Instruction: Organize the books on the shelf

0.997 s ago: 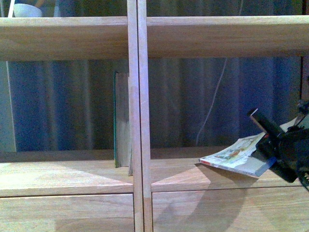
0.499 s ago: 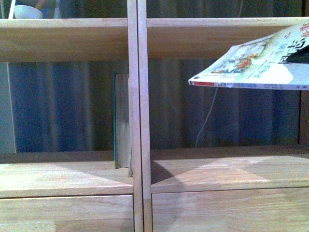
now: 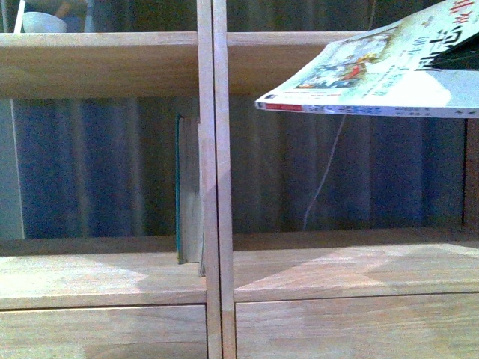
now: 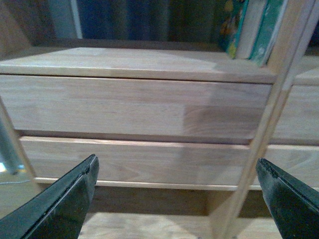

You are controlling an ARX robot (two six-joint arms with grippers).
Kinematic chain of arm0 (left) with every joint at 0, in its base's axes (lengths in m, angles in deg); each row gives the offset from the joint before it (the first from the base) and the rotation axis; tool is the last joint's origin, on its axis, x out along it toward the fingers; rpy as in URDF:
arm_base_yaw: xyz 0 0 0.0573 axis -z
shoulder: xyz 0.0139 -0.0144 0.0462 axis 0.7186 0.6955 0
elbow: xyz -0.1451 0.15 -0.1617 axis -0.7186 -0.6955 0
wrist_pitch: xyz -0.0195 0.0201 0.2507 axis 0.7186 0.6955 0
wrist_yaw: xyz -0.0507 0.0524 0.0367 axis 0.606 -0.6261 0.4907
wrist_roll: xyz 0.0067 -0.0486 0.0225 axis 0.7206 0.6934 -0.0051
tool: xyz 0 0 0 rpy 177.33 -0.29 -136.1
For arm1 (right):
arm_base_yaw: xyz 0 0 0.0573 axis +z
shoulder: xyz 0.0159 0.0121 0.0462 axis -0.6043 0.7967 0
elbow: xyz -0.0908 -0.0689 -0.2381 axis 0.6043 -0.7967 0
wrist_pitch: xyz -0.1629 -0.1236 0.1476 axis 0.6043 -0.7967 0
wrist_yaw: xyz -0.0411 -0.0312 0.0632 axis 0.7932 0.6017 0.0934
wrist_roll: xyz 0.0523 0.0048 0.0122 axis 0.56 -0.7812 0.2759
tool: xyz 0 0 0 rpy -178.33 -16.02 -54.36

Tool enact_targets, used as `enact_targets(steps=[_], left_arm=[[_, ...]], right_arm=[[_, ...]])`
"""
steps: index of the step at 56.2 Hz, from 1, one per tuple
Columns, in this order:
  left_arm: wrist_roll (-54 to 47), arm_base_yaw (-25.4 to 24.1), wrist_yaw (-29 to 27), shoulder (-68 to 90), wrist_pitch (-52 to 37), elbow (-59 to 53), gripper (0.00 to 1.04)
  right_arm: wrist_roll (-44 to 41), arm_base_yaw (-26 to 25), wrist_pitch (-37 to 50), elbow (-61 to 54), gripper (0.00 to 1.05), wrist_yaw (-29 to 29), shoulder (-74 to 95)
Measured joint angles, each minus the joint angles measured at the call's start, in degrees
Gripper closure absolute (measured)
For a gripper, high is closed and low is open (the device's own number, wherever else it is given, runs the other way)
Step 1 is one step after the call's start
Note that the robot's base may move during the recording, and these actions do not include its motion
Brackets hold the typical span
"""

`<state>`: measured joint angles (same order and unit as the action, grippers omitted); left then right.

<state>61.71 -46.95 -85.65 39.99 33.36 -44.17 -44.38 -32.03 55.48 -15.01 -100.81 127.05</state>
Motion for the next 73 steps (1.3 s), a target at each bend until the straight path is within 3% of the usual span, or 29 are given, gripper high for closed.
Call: enact_targets(steps=[8,20,25,33,49,73], left_arm=[[13.0,-2.2,7.1,18.1,-19.6,3.2,0.07],[26.3,-6.0,24.5,39.7,-37.8,12.7,0.07],[38.9,-5.4,31.1,47.8,-49.6,15.8,0.07],[55.4,0.1,26.0,56.9,-66.6,19.5,0.07],[60.4,9.0,18.4,64.4,-71.0,25.7,0.07],[60.6,16.3,14.4,67.6,-73.2,31.1,0.07]], right_arm=[[0.0,4.7,0.5,2.5,0.97,2.0,1.9],[-0.9,9.8,0.5,4.6,0.97,4.7,2.6],[-1.4,13.1,0.1,5.7,0.97,5.8,2.8],[-2.3,18.7,-1.0,6.2,0.97,8.3,2.8],[-2.3,23.5,-2.2,6.2,0.97,9.1,1.7],[-0.7,26.7,-2.4,1.2,0.97,7.9,-1.2]])
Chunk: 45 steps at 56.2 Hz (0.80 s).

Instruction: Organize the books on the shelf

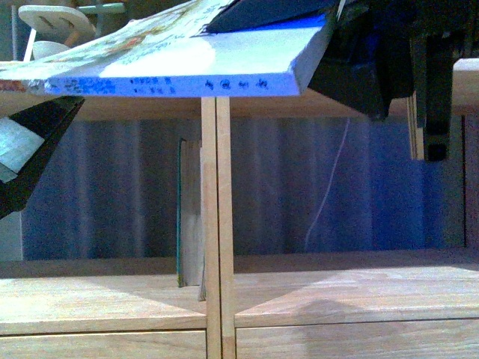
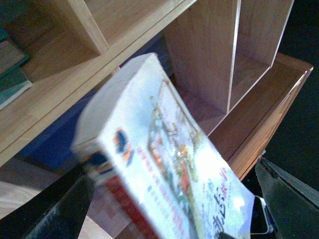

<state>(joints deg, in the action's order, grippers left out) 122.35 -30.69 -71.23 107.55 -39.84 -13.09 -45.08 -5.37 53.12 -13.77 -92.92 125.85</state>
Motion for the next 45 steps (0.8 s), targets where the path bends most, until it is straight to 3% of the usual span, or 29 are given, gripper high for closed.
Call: enact_targets(steps=[10,45], left_arm=[[-0.2,1.6,-0.6,0.0,0.6,0.5,0.11],[-0.2,1.7,-1.9,-0.4,4.4,0.8,0.93]], right_arm=[[0.3,0.7,0.0,-0.4,0.97,0.0,0.0],[1.2,0.9,-0.5,-0.3,0.97,0.4,0.0]])
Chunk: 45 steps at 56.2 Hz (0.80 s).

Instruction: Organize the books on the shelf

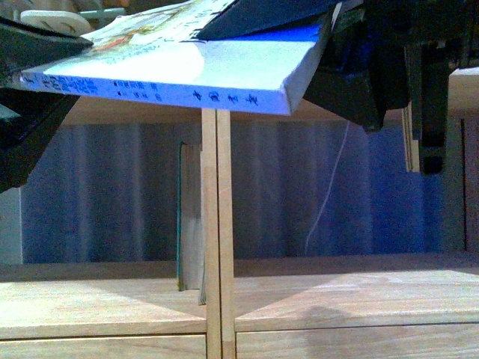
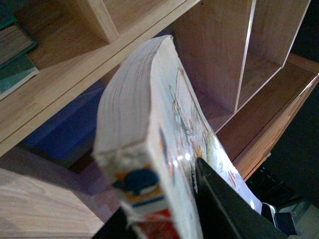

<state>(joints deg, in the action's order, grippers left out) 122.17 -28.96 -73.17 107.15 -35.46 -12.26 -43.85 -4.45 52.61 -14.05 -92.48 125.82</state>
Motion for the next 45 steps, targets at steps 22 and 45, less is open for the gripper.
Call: enact_targets(steps=[22,45], left_arm=[[1.1,-0.6,0.4,-1.2,2.6,0.4,0.98],[-10.1,-11.8,1.2,-7.4,19.1,3.5,0.98]], right_arm=[[-1.2,-0.1,-2.4,0.6,0.89,1.6,0.2],[-16.1,-16.7,8.4,-0.3,0.29,15.8,1.6]])
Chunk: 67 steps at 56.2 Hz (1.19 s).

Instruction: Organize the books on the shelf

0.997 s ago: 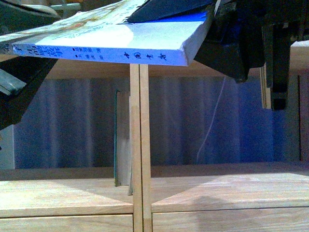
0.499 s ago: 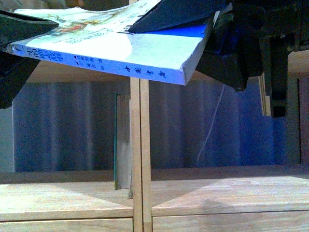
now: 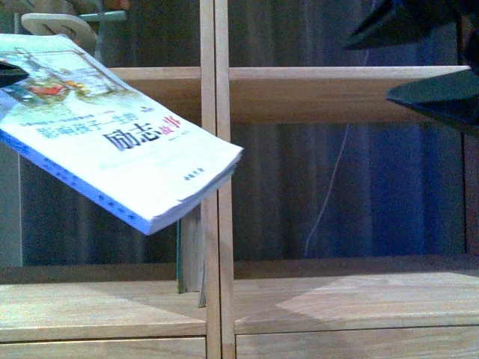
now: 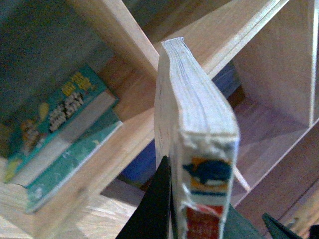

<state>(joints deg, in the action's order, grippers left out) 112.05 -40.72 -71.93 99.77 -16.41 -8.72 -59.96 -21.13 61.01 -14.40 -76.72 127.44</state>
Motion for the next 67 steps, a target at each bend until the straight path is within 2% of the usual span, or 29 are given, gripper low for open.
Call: enact_targets(steps=[6,10,18,27,31,33,38,44,49,54,57,67], left_arm=[[-7.8,-3.5,2.2,-3.4,6.3,1.5,0.98],[-14.4,-5.1,2.5,-5.5,10.6,2.3,0.98],[-29.4,-9.0,3.5,-7.4,16.9,2.6,0.98],[-46.1,-14.9,3.7,-5.4,18.6,2.5,0.98],[-53.8,-18.0,3.5,-2.8,17.7,2.5,0.98],[-56.1,-19.3,3.4,-1.4,17.3,2.5,0.98],[-63.9,-22.0,3.2,3.2,14.8,3.0,0.98],[-69.9,-22.7,3.3,8.9,11.8,5.2,0.98],[-73.0,-22.4,3.6,13.4,8.5,7.5,0.98],[-74.6,-20.5,5.2,19.8,3.9,12.4,0.98],[-75.3,-19.4,5.1,22.3,4.1,15.3,0.98],[-75.7,-16.4,3.6,30.0,5.7,23.4,0.98]], right_arm=[[-7.0,-4.9,3.8,-2.0,0.13,3.1,1.0],[-10.9,-7.1,4.6,-3.2,0.06,5.6,1.4],[-15.6,-10.4,5.1,-5.2,0.07,7.7,1.5],[-18.3,-10.7,4.2,-5.2,0.08,7.7,1.4],[-21.7,-10.8,-5.2,-5.4,0.19,7.5,-0.7],[-22.7,-11.0,-6.8,-7.1,0.24,7.4,-1.9],[-24.2,-11.6,-5.8,-13.0,0.38,7.0,-4.9],[-24.8,-12.4,-2.8,-19.8,0.55,6.4,-8.2],[-25.2,-14.6,-1.0,-24.4,0.69,3.0,-10.8],[-25.6,-15.9,1.2,-30.5,0.91,3.0,-14.6],[-25.6,-15.9,1.7,-32.5,1.00,2.9,-15.9],[-25.8,-15.9,2.6,-37.8,1.02,2.8,-20.0]])
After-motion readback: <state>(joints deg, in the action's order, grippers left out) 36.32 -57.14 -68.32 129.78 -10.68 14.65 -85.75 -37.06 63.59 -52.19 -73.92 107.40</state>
